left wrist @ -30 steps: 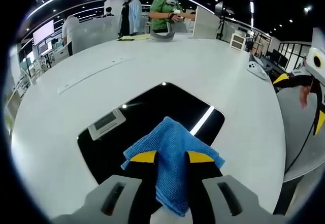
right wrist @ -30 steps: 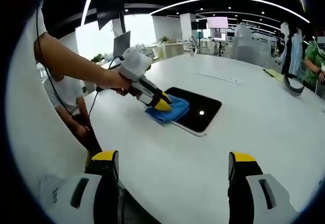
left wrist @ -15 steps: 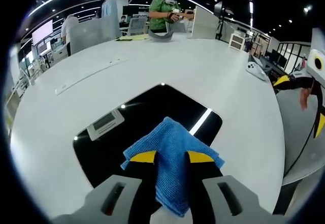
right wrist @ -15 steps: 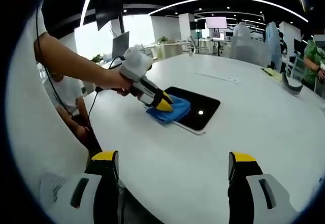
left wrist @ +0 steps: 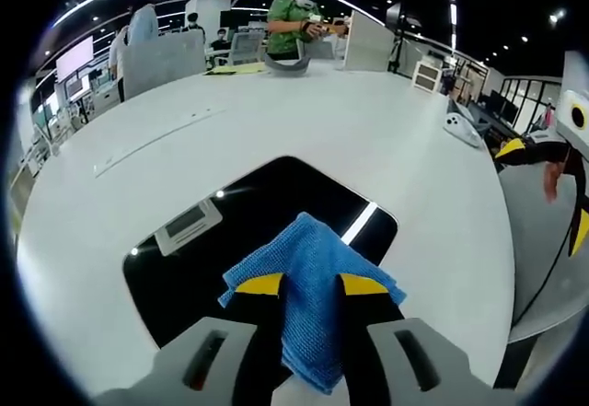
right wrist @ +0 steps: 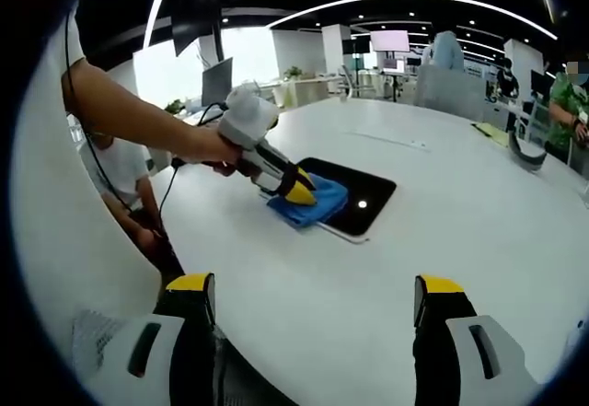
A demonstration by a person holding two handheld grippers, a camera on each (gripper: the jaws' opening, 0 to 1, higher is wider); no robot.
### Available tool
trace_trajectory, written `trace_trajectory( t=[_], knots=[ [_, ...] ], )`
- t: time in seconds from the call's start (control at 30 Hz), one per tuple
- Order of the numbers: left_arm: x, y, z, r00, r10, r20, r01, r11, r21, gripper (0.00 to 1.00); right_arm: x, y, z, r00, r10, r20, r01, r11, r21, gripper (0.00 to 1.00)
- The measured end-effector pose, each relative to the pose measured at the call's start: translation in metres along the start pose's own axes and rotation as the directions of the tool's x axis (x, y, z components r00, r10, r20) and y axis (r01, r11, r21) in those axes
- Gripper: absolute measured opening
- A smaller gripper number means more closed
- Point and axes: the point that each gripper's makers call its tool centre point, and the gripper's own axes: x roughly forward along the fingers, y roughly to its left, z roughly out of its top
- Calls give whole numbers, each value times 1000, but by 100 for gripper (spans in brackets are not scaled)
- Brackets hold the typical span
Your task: Wipe the mirror surface with the cleaning cloth until all visible marks leave the cleaned area.
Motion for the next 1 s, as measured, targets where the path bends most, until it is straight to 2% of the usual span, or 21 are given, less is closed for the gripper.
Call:
trace_trajectory(
  t=[1.0],
  knots=[
    [15, -16, 11, 1000, -24, 1, 24, 1000, 10, 20, -7, -4, -4, 1000, -7, 2, 7, 1000, 12, 89]
  ],
)
